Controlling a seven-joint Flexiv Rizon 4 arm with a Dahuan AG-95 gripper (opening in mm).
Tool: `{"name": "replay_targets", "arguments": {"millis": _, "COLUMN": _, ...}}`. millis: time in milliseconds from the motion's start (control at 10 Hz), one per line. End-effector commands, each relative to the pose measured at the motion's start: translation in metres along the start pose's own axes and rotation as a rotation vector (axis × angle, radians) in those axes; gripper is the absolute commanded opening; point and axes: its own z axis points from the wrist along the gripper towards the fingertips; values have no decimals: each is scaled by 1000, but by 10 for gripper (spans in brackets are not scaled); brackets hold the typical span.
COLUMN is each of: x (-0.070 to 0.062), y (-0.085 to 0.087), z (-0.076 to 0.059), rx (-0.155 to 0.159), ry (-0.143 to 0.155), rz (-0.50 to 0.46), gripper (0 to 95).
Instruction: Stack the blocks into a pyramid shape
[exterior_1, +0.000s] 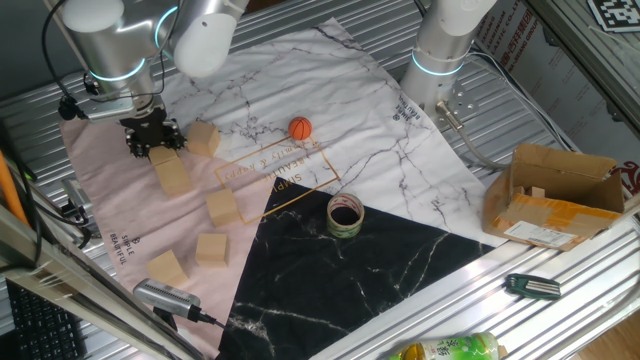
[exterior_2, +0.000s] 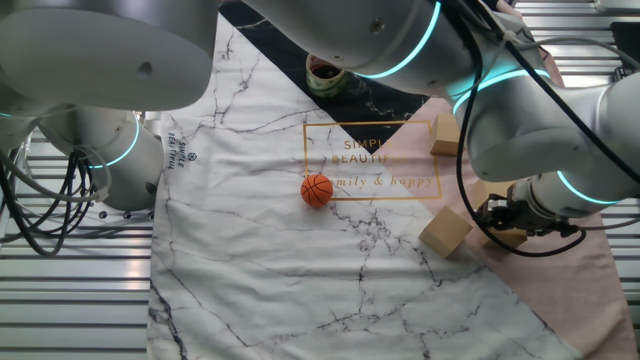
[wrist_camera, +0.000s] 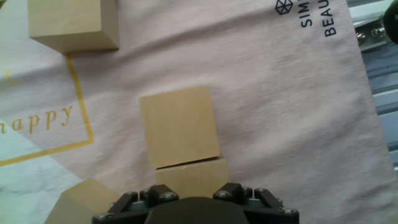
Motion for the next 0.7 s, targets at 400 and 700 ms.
{"name": "replay_targets", "arguments": {"millis": 400, "x": 0, "y": 0, "z": 0, "rx": 7, "ry": -3, "rz": -4, "gripper": 0}}
{"name": "replay_targets", "arguments": {"millis": 700, "x": 0, "y": 0, "z": 0, "rx": 12, "ry": -4, "rz": -13, "gripper": 190}}
